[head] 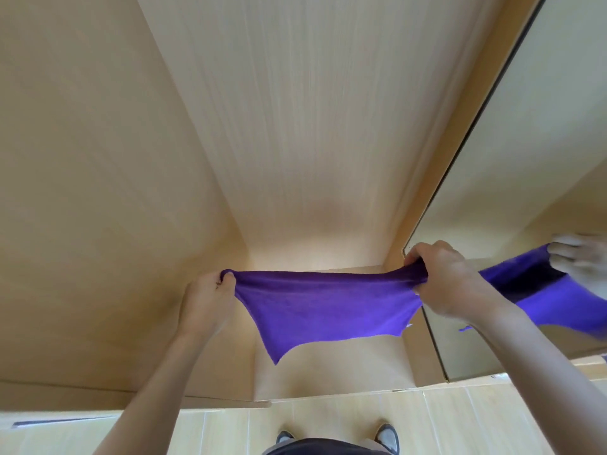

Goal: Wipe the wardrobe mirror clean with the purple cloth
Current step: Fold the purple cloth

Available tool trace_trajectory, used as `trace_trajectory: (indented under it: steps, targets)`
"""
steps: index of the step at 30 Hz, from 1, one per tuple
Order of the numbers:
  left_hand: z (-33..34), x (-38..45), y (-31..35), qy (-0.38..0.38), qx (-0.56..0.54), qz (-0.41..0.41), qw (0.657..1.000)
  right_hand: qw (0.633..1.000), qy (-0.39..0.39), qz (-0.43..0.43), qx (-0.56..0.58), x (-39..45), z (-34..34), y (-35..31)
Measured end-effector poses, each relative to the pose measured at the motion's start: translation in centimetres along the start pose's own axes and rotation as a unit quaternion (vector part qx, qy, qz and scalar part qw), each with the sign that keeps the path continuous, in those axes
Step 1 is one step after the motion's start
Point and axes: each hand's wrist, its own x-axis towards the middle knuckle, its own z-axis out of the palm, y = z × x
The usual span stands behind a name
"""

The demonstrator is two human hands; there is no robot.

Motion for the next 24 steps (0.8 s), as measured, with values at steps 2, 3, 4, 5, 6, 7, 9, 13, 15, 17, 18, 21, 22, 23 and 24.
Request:
trace_trajectory:
  steps: [2,3,4,5,6,7,9,13,15,17,18,21,22,23,24]
  targets:
    - [-0.3,-0.2,0.5,0.002,-0.142,-0.046,0.989,0.999,0.023,0.002,-0.025,0.0,0.0,0.7]
    - [-0.4,-0.3,0.7,-0.005,-0.228,-0.056,0.972,0.999,0.042,0.004,-0.025,-0.1,-0.2,1.0]
    - [-0.8,-0.5,1.1,-0.017,-0.299,-0.053,0.953,0.998,0.065,0.002,-0.021,-0.2,-0.4,1.5]
    - [-1.2,-0.8,1.7,-0.032,-0.351,-0.035,0.935,0.995,0.092,-0.008,-0.02,-0.5,-0.7,1.9]
    - [-1.6,-1.2,2.4,-0.047,-0.382,-0.019,0.923,0.993,0.117,-0.023,-0.02,-0.7,-1.3,2.3]
    - [-2.1,-1.6,2.9,-0.059,-0.407,-0.008,0.911,0.991,0.131,-0.04,-0.007,-1.2,-2.0,2.6]
    - [-3.2,-2.2,4.4,-0.057,-0.461,-0.013,0.885,0.987,0.11,-0.053,0.102,-2.7,-4.1,2.7]
    - [-5.9,-2.0,5.4,-0.019,-0.485,-0.02,0.874,0.905,0.037,-0.064,0.419,-5.2,-7.0,1.7]
    - [-6.2,-1.7,5.3,-0.023,-0.454,-0.041,0.89,0.862,0.036,-0.054,0.504,-4.6,-6.9,1.7]
    - [-5.6,-1.6,5.2,-0.037,-0.437,-0.107,0.892,0.854,0.051,-0.011,0.517,-3.1,-5.9,2.0]
    - [-5.2,-1.8,5.5,-0.065,-0.454,-0.149,0.876,0.851,0.062,0.018,0.521,-2.3,-5.2,2.2]
    - [-3.1,-3.2,6.4,-0.124,-0.514,-0.232,0.816,0.83,0.058,0.092,0.546,-1.0,-2.7,2.4]
    - [-2.3,-3.8,6.6,-0.129,-0.518,-0.237,0.811,0.824,0.047,0.106,0.554,-0.8,-1.9,2.0]
    - [-1.3,-4.6,6.9,-0.131,-0.518,-0.234,0.812,0.818,0.035,0.113,0.562,-0.8,-1.0,1.6]
    - [-0.2,-5.2,7.3,-0.135,-0.512,-0.224,0.818,0.817,0.024,0.114,0.565,-0.9,-0.1,0.9]
